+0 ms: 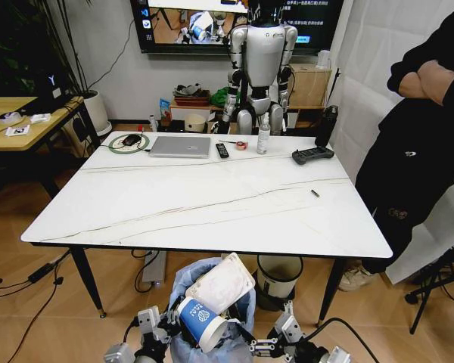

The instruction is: Pick up the trash bin and place the trash from the table into it.

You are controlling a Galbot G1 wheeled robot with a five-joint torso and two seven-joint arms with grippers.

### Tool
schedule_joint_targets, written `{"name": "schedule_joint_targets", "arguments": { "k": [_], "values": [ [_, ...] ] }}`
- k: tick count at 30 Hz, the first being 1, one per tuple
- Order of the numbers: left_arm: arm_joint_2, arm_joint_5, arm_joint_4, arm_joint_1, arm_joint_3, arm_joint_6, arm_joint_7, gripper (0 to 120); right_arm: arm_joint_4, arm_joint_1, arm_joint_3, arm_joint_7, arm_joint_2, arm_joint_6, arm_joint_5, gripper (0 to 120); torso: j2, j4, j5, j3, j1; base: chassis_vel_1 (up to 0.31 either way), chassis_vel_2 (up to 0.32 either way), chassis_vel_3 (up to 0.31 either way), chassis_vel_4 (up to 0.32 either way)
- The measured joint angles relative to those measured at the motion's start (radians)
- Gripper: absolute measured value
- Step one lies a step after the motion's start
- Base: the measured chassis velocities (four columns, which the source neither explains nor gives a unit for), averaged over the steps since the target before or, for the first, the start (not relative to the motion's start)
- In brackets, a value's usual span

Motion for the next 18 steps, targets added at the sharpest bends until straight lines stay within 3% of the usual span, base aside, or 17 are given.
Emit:
{"name": "schedule_joint_targets", "arguments": {
  "k": [9, 18],
  "values": [
    [0.01, -0.01, -0.013, 0.01, -0.01, 0.0, -0.001, 0, 0.039, 0.041, 0.131, 0.03, 0.085, 0.022, 0.036, 100, 0.0, 0.0, -0.0001, 0.0, 0.0, 0.0, 0.0, 0.0, 0.0],
    [0.011, -0.011, -0.038, 0.031, -0.023, -0.003, 0.001, 0, 0.005, 0.245, 0.259, 0.081, 0.143, -0.005, 0.217, 100, 0.0, 0.0, 0.0001, 0.0, 0.0, 0.0, 0.0, 0.0, 0.0]
  ]
}}
